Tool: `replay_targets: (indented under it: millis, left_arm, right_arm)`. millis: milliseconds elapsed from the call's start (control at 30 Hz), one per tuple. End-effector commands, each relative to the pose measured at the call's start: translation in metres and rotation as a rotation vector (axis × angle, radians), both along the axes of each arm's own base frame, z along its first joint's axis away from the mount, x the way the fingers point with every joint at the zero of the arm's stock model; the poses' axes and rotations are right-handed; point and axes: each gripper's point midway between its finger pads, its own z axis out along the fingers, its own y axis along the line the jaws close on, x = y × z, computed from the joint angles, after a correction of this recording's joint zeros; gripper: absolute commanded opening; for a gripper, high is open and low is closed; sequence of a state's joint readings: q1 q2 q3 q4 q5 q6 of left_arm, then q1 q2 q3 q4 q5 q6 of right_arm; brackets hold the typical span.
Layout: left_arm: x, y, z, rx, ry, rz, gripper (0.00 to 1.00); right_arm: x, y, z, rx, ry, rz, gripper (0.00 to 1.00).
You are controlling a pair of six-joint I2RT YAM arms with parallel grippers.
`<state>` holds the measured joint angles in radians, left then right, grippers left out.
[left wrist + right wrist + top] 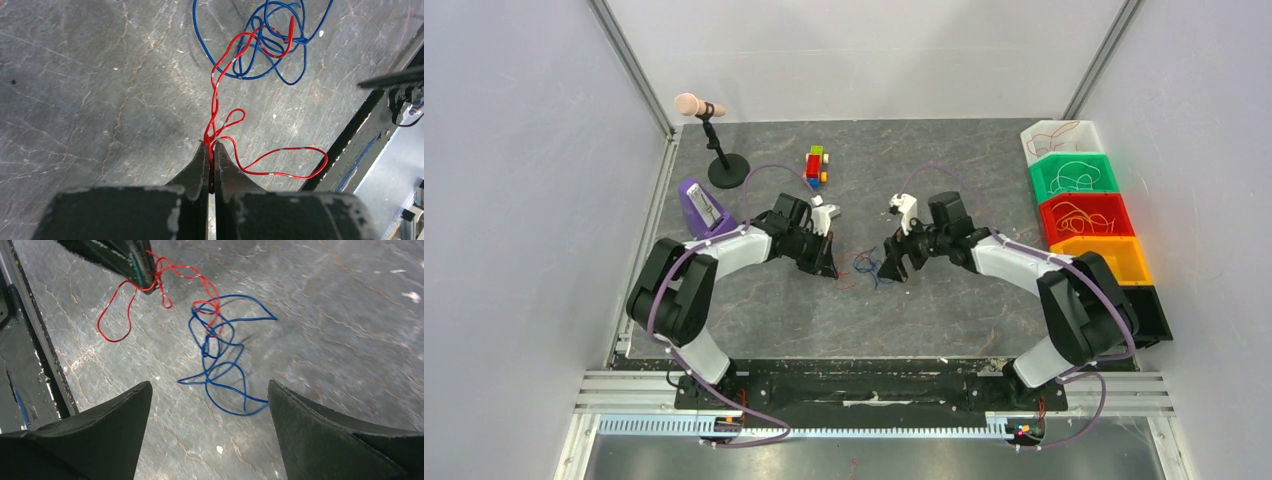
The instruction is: Untangle the cables
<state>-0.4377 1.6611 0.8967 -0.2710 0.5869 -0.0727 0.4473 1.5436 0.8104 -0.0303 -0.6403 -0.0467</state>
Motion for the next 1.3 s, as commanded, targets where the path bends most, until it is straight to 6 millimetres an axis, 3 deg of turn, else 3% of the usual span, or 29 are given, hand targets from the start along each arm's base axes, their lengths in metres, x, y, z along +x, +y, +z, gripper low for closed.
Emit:
replay_targets:
  millis: [0,167,267,400,567,633,733,800,900,967,1067,1167,1267]
  left_arm:
    - [0.011,-0.008,0.008,-0.059,0.012,0.030,0.02]
    - [0.011,-0.008,0.014,-0.066,0.008,0.020,0.02]
    - [0.010,-0.001,0.026,-0.081,0.003,0.019,0.02]
    - [0.011,0.034,0.062,-0.135,-0.043,0.049,0.02]
    - [0.014,0.091,0.101,-0.101,-0.190,0.109,0.02]
    - [0.012,0.108,0.105,-0.078,-0.202,0.131,0.02]
    - [0.008,0.124,0.102,-0.033,-0.208,0.157,0.02]
    - [0.010,0.148,0.096,0.011,-0.211,0.214,0.02]
    - [0.009,0.168,0.086,0.083,-0.213,0.237,0.02]
    - [0.008,0.173,0.084,0.094,-0.220,0.233,0.02]
    - [0.004,0.162,0.085,0.037,-0.215,0.183,0.02]
    - [0.002,0.145,0.084,-0.001,-0.194,0.142,0.02]
    - [-0.003,0.121,0.082,0.022,-0.217,0.052,0.02]
  right_arm:
    - [0.011,0.025,-0.003,-0.007,-0.083,0.052,0.89]
    - [0.025,0.031,-0.033,-0.131,-0.140,0.010,0.80]
    - [0.030,0.023,-0.050,-0.234,-0.135,-0.019,0.54]
    - [0.031,-0.020,-0.061,-0.390,-0.141,-0.076,0.01]
    - [0.043,-0.095,-0.051,-0.458,-0.105,-0.199,0.00]
    - [0.047,-0.122,-0.048,-0.494,-0.103,-0.233,0.00]
    - [0.055,-0.163,-0.042,-0.552,-0.125,-0.293,0.00]
    - [0.058,-0.190,-0.039,-0.577,-0.119,-0.336,0.00]
    - [0.063,-0.218,-0.030,-0.590,-0.115,-0.380,0.00]
    - [0.064,-0.221,-0.022,-0.554,-0.113,-0.374,0.00]
    - [0.065,-0.196,0.005,-0.407,-0.137,-0.309,0.00]
    - [0.071,-0.169,0.049,-0.247,-0.175,-0.280,0.00]
    - [0.081,-0.168,0.095,-0.211,-0.246,-0.302,0.00]
